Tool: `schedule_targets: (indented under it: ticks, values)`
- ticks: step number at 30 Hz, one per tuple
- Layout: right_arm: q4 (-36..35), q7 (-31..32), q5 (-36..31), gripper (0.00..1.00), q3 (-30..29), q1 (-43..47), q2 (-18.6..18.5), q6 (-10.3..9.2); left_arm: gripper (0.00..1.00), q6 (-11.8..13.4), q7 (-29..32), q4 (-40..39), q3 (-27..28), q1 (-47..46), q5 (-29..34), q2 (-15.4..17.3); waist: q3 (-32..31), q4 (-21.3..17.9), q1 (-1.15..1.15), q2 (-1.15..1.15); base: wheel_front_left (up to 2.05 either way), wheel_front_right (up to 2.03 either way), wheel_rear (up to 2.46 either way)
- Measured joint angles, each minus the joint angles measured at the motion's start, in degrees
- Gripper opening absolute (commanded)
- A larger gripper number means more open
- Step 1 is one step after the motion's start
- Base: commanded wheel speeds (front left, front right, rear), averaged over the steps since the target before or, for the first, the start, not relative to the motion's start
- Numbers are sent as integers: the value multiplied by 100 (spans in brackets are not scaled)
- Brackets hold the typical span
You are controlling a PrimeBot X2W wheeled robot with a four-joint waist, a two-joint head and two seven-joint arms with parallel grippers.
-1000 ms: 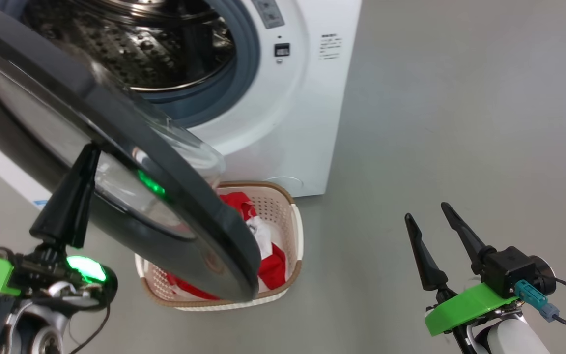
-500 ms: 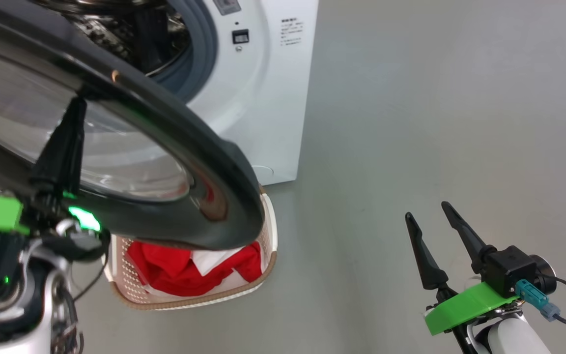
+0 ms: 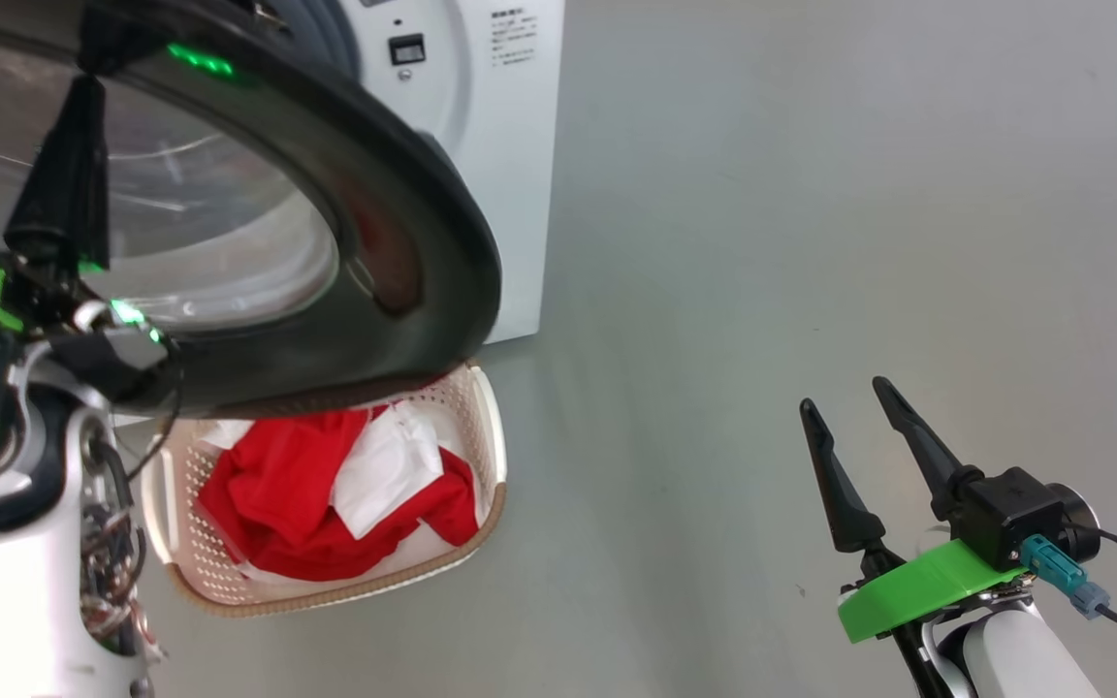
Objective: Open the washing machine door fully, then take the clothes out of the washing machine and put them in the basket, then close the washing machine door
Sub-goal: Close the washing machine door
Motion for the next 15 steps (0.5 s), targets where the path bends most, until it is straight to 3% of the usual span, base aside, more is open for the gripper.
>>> schedule_targets:
  ticks: [15]
  values:
    - [-18, 0, 27, 100, -8, -104, 0, 0, 0, -241, 51, 445, -4, -305, 101, 133, 108, -163, 0, 0, 0, 0, 0]
